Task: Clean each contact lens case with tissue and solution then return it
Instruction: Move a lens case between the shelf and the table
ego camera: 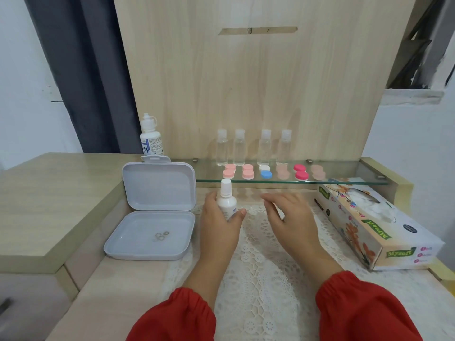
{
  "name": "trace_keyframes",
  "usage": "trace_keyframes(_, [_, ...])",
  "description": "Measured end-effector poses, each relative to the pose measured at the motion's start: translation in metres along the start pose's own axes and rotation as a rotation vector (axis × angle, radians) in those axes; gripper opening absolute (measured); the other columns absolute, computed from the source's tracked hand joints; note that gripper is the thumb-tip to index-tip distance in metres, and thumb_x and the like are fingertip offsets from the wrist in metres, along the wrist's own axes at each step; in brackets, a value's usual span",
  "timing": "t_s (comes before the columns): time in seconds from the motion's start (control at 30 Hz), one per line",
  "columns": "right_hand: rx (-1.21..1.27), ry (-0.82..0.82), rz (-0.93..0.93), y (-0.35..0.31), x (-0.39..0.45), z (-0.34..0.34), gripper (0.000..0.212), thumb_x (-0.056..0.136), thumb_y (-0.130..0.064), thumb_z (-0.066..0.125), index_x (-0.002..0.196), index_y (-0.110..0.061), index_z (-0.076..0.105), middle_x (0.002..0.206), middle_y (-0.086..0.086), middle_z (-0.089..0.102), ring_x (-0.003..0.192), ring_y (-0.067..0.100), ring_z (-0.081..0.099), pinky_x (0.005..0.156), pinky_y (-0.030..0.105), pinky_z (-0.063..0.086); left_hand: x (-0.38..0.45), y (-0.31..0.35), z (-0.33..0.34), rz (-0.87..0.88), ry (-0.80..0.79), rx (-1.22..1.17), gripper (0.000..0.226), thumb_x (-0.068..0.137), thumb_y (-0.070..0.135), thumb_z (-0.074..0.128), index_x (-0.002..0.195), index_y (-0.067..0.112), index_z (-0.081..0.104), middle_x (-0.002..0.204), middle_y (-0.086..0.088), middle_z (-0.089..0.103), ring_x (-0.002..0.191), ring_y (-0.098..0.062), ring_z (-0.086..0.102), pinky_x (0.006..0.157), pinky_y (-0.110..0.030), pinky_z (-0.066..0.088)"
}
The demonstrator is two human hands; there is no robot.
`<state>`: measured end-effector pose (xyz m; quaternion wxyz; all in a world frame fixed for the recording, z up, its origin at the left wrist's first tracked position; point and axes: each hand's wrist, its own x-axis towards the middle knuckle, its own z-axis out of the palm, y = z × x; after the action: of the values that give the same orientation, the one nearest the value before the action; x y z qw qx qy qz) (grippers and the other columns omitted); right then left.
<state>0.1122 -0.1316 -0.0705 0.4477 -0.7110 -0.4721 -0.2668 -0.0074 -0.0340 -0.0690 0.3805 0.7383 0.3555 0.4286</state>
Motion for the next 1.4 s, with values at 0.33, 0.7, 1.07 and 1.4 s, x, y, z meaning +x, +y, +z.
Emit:
trace_keyframes(0.33, [0.365, -0.140, 0.232, -0.006, -0.010, -0.021, 0.033, 0.089, -0.043, 0.053, 0.121, -0.046, 0.056, 0.104, -0.028, 0.063, 0.102, 0.001, 0.054, 0.091, 0.018, 0.039, -0.008, -0.005, 0.006, 0.393, -0.106, 0.231, 0.052, 0.077, 0.024, 0.074, 0.125, 0.034, 0.057, 0.106, 0.012, 0.058, 0.097, -0.015, 0.051, 0.084, -0.034, 0.041])
trace_keyframes(0.7, [0.238, -0.150, 0.234, -0.001, -0.011, -0.018, 0.010, 0.095, -0.026, 0.057, 0.102, -0.028, 0.064, 0.095, -0.019, 0.061, 0.093, 0.001, 0.053, 0.084, 0.024, 0.041, -0.010, -0.010, 0.009, 0.525, -0.007, 0.336, 0.054, 0.070, 0.020, 0.077, 0.117, 0.040, 0.058, 0.094, 0.011, 0.055, 0.087, -0.016, 0.050, 0.078, -0.034, 0.037])
trace_keyframes(1.07, [0.344, -0.106, 0.284, -0.014, 0.009, -0.026, 0.015, 0.097, -0.026, 0.054, 0.100, -0.028, 0.069, 0.096, -0.017, 0.065, 0.097, -0.001, 0.055, 0.079, 0.012, 0.038, 0.001, 0.026, -0.024, 0.119, -0.204, -0.135, 0.035, 0.073, 0.033, 0.079, 0.103, 0.041, 0.061, 0.085, 0.017, 0.064, 0.080, -0.002, 0.058, 0.071, -0.020, 0.046])
trace_keyframes(1.4, [0.295, -0.219, 0.286, -0.036, 0.085, -0.018, 0.019, 0.095, -0.029, 0.056, 0.095, -0.019, 0.071, 0.094, -0.016, 0.064, 0.098, 0.006, 0.056, 0.083, 0.024, 0.045, 0.137, 0.099, -0.091, 0.106, -0.059, 0.103, 0.039, 0.070, 0.015, 0.076, 0.102, 0.010, 0.054, 0.095, -0.002, 0.060, 0.088, -0.023, 0.061, 0.077, -0.041, 0.054])
